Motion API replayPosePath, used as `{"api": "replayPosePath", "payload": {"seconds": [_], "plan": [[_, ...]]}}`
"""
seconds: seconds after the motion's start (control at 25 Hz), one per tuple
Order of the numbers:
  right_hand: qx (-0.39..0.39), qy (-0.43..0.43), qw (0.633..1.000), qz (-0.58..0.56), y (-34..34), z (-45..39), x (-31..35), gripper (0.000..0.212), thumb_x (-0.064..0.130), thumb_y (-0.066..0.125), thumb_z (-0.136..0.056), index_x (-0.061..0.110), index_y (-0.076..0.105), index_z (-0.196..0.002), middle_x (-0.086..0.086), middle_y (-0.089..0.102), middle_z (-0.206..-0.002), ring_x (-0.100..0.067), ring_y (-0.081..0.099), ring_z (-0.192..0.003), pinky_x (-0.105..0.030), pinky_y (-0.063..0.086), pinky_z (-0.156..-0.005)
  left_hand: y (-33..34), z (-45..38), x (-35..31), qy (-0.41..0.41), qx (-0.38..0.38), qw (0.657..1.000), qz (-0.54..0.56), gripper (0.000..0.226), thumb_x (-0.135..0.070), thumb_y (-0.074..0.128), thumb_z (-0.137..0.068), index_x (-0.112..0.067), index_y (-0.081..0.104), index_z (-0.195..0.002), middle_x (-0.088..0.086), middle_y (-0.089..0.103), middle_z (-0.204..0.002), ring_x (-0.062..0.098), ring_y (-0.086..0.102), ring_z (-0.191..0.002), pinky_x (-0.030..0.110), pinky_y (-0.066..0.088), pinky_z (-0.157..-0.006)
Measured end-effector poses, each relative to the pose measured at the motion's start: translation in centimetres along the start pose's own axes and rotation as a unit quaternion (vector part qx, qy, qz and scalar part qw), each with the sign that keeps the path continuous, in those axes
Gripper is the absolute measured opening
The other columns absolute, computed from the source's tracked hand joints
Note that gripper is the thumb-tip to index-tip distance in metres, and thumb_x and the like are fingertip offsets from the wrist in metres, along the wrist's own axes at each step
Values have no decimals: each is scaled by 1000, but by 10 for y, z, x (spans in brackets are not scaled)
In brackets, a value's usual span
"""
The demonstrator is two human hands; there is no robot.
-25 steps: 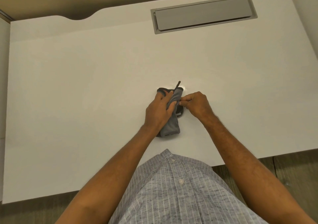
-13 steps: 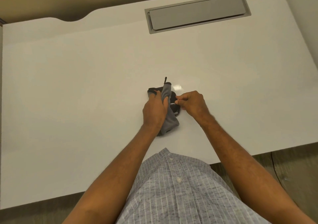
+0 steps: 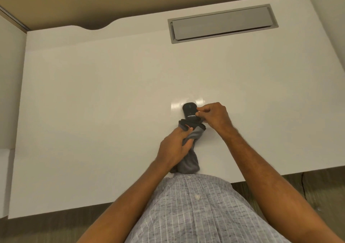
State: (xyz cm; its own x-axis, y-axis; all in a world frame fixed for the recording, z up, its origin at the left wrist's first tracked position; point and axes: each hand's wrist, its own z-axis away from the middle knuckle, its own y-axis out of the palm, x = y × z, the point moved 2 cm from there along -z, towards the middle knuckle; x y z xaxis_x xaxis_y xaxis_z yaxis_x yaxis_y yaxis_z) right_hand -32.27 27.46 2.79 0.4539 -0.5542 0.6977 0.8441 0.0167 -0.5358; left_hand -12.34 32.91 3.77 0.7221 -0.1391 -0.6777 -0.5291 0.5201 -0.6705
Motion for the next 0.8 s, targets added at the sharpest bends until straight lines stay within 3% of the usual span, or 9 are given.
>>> {"api": "replayPosePath", "payload": {"seconds": [0.08, 0.16, 0.24, 0.44, 0.6, 0.64, 0.68, 0.76, 0.8], "plan": [[13, 10, 1000, 2, -1, -1, -2, 25, 22, 79, -87, 19, 80, -111, -3, 80, -109, -17, 75, -89, -35, 61, -88, -20, 0, 5, -21, -30, 991, 126, 14, -28, 57, -101, -37, 67, -99, -4, 65, -96, 6, 61, -85, 30, 50, -76], [41, 32, 998, -26, -3, 0, -4, 23, 22, 73, -91, 21, 79, -113, -3, 80, -108, -14, 75, -82, -29, 62, -75, -38, 2, 8, -75, -46, 958, 272, 18, -26, 57, -101, -36, 67, -90, -6, 68, -89, 2, 64, -80, 28, 52, -74], [56, 48, 995, -64, -5, 6, -4, 22, 25, 68, -95, 23, 76, -115, -3, 79, -110, -12, 75, -81, -22, 56, -67, -56, 4, 6, -150, -62, 887, 432, 18, -34, 56, -98, -31, 74, -97, -3, 77, -96, 7, 72, -88, 28, 59, -73], [-26, 9, 993, -119, -5, 33, 24, 24, 43, 58, -100, 30, 67, -120, 5, 72, -116, -12, 73, -92, -26, 60, -78, -88, -8, -2, -227, -52, 626, 744, 44, -41, 50, -102, -19, 85, -86, 5, 80, -86, 19, 77, -77, 31, 61, -67], [138, 41, 935, -325, 22, 53, 66, 55, 66, 51, -94, 28, 64, -131, -2, 69, -132, -20, 69, -117, -36, 58, -94, -97, -20, -16, -229, -64, 570, 787, 44, -38, 46, -101, -18, 84, -92, 5, 81, -86, 22, 78, -81, 34, 63, -66], [180, 62, 901, -390, 31, 57, 73, 64, 70, 50, -92, 24, 62, -136, -3, 68, -135, -21, 67, -121, -41, 53, -102, -100, -25, -21, -243, -65, 593, 764, 38, -40, 48, -100, -22, 81, -99, 3, 81, -85, 21, 77, -83, 33, 63, -66], [198, 87, 855, -471, 39, 60, 79, 63, 66, 49, -95, 20, 63, -135, -4, 68, -134, -21, 66, -121, -42, 49, -106, -105, -31, -23, -244, -77, 662, 704, 31, -43, 49, -100, -27, 76, -105, -2, 80, -83, 19, 74, -86, 31, 61, -68], [212, 129, 768, -590, 48, 60, 85, 46, 49, 48, -103, 15, 63, -130, -10, 66, -127, -21, 63, -116, -41, 43, -109, -119, -41, -24, -165, -142, 854, 472, 24, -41, 50, -103, -27, 69, -100, -2, 76, -91, 19, 68, -93, 33, 57, -82], [222, 134, 759, -597, 48, 59, 88, 47, 47, 48, -104, 12, 64, -131, -15, 66, -129, -24, 63, -117, -43, 44, -109, -126, -45, -22, -93, -180, 916, 347, 25, -35, 46, -105, -21, 67, -105, 5, 70, -100, 21, 64, -100, 38, 55, -90]]}}
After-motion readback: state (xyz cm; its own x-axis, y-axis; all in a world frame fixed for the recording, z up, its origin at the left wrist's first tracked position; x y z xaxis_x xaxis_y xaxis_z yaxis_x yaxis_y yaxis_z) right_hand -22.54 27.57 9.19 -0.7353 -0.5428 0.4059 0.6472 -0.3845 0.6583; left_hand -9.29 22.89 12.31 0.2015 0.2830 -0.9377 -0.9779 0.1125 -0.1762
